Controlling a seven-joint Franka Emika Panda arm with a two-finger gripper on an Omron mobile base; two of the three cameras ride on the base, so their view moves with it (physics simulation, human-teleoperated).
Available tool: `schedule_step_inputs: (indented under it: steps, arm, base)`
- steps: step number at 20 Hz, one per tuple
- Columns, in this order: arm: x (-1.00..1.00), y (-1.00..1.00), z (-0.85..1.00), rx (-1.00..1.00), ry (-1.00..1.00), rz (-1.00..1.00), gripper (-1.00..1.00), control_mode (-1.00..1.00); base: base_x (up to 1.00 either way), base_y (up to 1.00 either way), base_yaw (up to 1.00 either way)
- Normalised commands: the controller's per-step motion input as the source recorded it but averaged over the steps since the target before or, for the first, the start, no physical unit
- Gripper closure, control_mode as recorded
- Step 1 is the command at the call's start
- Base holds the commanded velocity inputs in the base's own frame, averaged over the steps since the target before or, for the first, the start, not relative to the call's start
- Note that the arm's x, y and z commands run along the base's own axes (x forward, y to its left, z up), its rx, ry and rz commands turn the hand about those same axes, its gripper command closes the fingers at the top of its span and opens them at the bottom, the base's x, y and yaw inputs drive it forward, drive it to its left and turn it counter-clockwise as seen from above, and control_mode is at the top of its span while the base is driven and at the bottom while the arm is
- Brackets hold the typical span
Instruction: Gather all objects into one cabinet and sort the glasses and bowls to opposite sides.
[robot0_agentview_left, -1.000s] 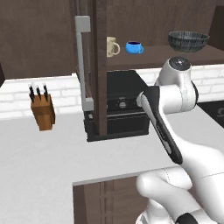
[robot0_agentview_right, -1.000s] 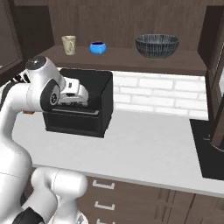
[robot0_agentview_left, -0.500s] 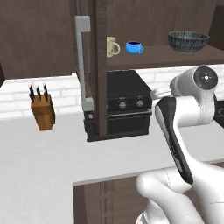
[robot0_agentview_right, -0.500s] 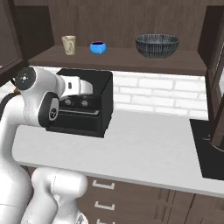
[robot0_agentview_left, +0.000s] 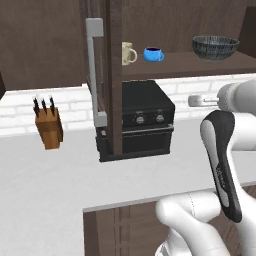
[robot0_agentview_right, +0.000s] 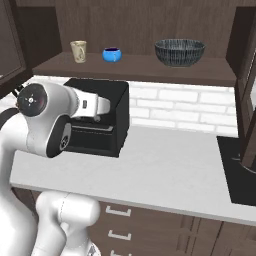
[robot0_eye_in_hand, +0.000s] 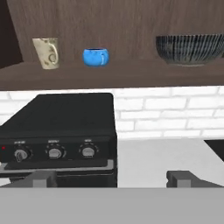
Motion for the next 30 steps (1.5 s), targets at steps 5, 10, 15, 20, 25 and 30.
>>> schedule_step_inputs:
  steps: [5,10,15,20,25,30]
  arm:
    - [-0.35,-0.08,0.25,0.14,0.00,0.01,-1.00,-1.00]
    - [-0.36,0.00,0.06,0.00,-0.03,0.00,-1.00,-1.00]
    - [-0.04,0.00,0.00,0.00,0.00,0.00,-1.00,1.00]
    - [0.00,0.00,0.00,0.00,0.00,0.00,-1.00,1.00]
    - [0.00,0.00,0.00,0.00,0.00,0.00,-1.00,1.00]
    - [0.00,0.00,0.00,0.00,0.00,0.00,-1.00,1.00]
  base:
    - [0.00,0.00,0.00]
    - [0.00,0.00,0.00]
    - [-0.05,0.00,0.00]
    - [-0.45,-0.01,-0.01]
    - [-0.03,-0.31,0.08]
    - [0.00,-0.60,0.25]
